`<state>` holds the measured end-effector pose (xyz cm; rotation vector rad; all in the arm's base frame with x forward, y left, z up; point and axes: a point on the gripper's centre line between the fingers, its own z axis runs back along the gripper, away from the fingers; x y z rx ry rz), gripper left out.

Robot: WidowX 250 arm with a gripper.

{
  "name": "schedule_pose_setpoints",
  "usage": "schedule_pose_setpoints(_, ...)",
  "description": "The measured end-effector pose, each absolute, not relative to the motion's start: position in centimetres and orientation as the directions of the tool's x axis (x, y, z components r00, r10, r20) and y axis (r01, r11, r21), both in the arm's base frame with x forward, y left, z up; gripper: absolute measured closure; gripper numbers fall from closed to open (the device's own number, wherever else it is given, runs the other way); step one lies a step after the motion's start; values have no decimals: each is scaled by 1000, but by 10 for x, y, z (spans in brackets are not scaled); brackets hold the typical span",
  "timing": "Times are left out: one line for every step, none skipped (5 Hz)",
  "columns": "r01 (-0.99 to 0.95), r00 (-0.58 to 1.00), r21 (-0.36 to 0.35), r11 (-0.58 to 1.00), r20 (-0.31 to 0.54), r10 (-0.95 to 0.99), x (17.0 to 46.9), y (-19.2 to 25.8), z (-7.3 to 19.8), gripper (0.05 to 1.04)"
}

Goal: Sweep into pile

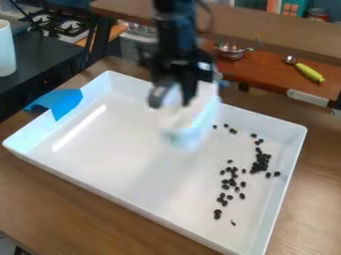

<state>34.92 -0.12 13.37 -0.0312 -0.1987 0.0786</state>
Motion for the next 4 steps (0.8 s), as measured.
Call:
schedule_pose_setpoints(-113,974,-32,993,193,117,346,28,135,586)
schedule_pose_setpoints(-162,967,5,987,201,157,343,57,132,586)
schedule_pose_setpoints(-193,959,50,980,222,178,344,70,120,586)
schedule_pose_setpoints(-239,954,107,965,209,213,347,81,94,586)
